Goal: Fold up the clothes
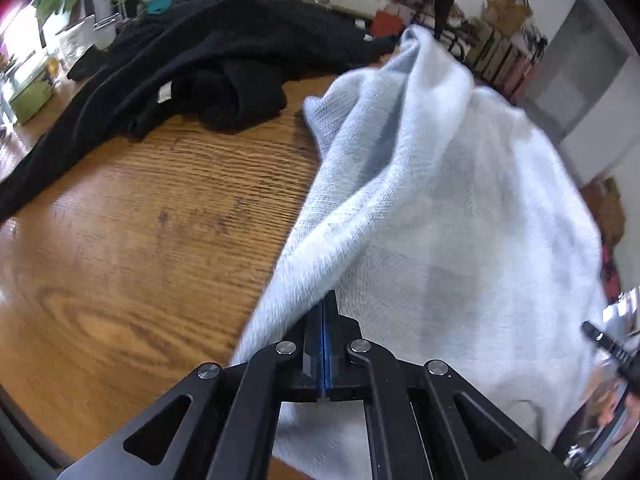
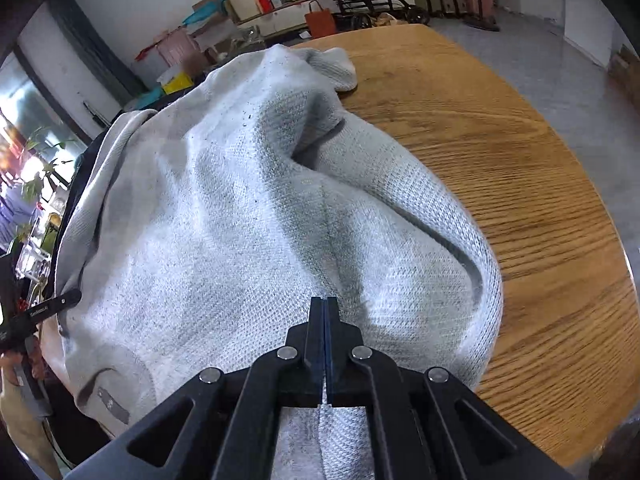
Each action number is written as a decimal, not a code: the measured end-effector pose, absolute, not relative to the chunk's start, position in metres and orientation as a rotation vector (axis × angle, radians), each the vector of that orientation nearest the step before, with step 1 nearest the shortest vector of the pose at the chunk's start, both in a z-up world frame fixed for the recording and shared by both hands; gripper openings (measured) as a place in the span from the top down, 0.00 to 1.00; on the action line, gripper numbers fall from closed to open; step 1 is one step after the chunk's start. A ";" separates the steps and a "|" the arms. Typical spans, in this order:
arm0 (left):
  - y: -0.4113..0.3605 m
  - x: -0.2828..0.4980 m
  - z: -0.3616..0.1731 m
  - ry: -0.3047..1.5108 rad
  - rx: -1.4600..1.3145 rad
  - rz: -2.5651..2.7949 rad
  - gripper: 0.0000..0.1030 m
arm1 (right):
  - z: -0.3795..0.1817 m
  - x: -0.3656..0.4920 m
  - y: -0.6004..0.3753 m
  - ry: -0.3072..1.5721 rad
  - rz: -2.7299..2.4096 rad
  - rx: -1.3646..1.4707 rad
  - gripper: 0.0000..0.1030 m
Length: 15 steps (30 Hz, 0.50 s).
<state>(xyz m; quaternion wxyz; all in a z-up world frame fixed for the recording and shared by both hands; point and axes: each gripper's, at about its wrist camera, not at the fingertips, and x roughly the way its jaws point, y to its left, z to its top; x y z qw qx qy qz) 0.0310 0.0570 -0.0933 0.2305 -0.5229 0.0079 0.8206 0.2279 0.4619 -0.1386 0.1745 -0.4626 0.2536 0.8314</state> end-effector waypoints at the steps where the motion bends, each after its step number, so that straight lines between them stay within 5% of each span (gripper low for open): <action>1: 0.058 0.043 -0.085 0.036 -1.396 2.247 0.97 | -0.133 0.226 0.451 0.710 2.404 -1.312 0.95; 9: 0.088 0.117 -0.085 0.286 -1.407 2.086 0.97 | -0.132 0.199 0.373 0.441 2.554 -1.480 0.90; 15: 0.063 0.135 -0.089 0.212 -1.474 2.061 0.97 | -0.143 0.214 0.364 0.422 2.520 -1.541 0.90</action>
